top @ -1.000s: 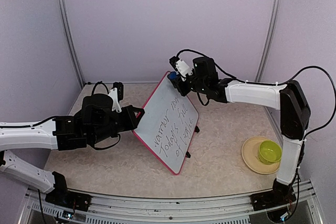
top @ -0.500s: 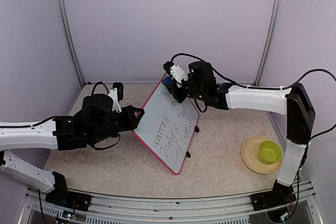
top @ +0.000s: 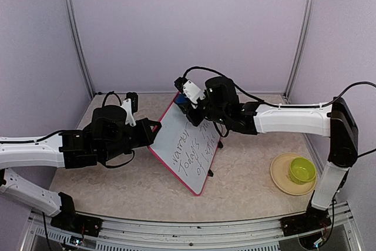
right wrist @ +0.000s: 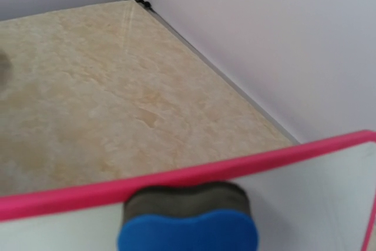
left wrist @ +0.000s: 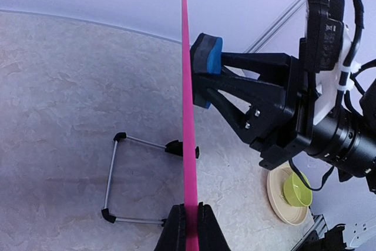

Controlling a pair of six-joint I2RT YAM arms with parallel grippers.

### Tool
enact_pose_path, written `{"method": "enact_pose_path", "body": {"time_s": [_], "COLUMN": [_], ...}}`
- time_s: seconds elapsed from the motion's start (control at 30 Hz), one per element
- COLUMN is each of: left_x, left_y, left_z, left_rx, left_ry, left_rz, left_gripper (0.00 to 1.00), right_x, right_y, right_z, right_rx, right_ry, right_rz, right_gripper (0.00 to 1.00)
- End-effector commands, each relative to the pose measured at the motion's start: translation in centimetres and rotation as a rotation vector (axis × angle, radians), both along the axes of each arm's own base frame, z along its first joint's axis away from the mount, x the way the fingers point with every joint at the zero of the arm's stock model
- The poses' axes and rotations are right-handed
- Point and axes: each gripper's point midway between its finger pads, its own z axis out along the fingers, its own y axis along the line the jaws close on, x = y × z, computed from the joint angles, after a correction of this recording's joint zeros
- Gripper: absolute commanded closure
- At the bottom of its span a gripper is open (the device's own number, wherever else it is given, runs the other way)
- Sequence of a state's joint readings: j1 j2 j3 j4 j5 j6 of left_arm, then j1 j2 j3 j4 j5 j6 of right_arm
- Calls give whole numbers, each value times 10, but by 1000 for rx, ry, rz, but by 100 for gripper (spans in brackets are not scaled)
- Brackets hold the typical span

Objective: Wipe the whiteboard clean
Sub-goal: Erase the whiteboard at the center of the board.

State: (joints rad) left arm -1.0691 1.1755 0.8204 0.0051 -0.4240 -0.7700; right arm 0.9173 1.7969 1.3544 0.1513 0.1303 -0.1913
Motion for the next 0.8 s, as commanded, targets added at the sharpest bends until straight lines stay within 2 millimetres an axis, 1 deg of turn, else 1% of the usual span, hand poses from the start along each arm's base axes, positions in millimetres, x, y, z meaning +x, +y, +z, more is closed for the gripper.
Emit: {"method": "enact_pose_path", "body": {"time_s": [0.0, 0.1, 0.27, 0.37, 0.47, 0.67, 0.77], "left_x": [-26, -26, -27, -28, -29, -29, -29], "left_y": [-27, -27, -27, -27, -27, -26, -26], "left_z": [9, 10, 11, 11, 11, 10, 11], "left_rx": [-16, -19, -22, -22, -22, -18, -18], "left_ry": [-3, -4, -7, -8, -9, -8, -8], "left_rz": [-174, -172, -172, -171, -170, -169, -168], "left_gripper": [100, 100, 100, 100, 100, 100, 100], "right_x": [-45, -61, -79, -93, -101, -106, -96], "right_y": [24, 29, 32, 36, 36, 33, 27], "right_z": [-17, -16, -15, -17, -21, -21, -27], "right_rx": [-30, -32, -33, -37, -39, -21, -49], "right_ry": [38, 36, 44, 47, 61, 76, 59], "right_rz": [114, 132, 143, 162, 174, 182, 125], "right_gripper": [100, 100, 100, 100, 100, 100, 100]}}
